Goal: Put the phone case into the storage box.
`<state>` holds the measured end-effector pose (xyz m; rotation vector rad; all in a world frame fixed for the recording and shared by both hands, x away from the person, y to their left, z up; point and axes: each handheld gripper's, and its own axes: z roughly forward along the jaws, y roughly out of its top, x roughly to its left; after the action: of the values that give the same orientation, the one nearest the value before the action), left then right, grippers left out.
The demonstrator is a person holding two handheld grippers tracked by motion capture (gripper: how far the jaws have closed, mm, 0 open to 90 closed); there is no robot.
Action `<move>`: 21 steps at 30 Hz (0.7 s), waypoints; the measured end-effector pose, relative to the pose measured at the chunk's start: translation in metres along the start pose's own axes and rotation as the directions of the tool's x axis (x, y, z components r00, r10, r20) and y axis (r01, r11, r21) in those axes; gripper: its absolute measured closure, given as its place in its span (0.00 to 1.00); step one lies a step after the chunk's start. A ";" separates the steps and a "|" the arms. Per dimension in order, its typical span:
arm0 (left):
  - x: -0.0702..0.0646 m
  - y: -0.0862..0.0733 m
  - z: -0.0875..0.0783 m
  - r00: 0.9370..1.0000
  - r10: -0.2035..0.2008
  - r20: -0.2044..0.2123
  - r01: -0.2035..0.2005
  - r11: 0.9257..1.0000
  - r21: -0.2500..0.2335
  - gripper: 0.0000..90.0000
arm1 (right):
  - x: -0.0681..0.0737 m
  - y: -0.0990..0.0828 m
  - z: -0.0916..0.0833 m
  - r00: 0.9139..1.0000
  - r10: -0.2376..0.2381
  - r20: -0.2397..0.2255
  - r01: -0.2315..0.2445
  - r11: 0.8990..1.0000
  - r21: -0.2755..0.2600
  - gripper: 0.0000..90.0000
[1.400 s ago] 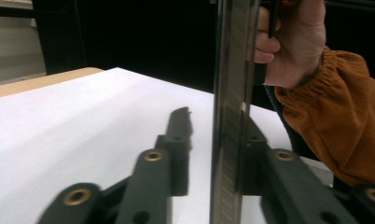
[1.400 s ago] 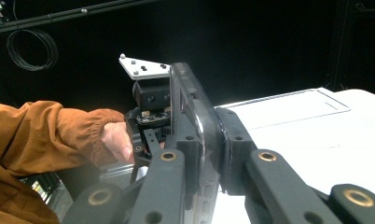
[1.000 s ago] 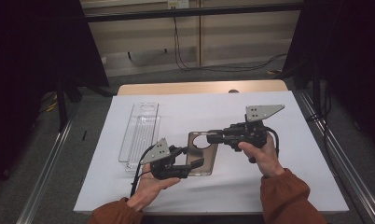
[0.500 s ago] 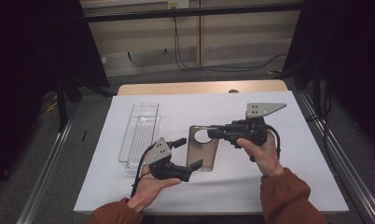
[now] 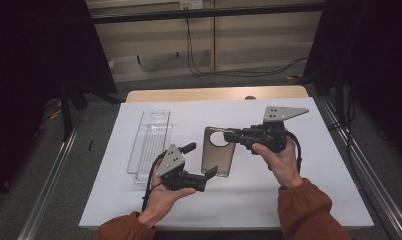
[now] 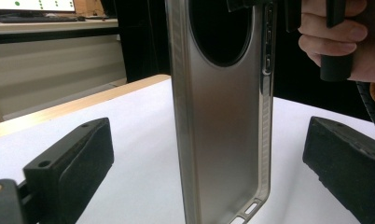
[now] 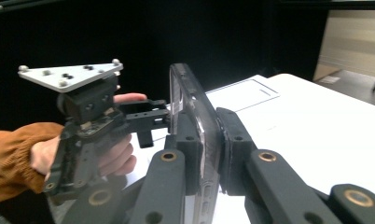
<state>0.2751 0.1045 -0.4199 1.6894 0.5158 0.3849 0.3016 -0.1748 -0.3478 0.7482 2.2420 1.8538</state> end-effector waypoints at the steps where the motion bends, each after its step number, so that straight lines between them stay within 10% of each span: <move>1: 0.000 0.000 0.001 1.000 0.007 0.000 -0.007 1.000 0.001 0.02 | 0.001 0.000 0.001 1.000 -0.003 0.017 0.002 1.000 0.007 0.90; 21: -0.006 0.007 0.024 0.989 0.003 -0.146 -0.006 1.000 -0.018 0.02 | 0.013 0.007 0.014 0.977 0.014 0.214 -0.022 0.999 0.034 0.90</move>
<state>0.2836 0.0808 -0.4173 1.6524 0.6144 0.5180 0.2984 -0.1559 -0.3422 0.9290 2.1448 1.6547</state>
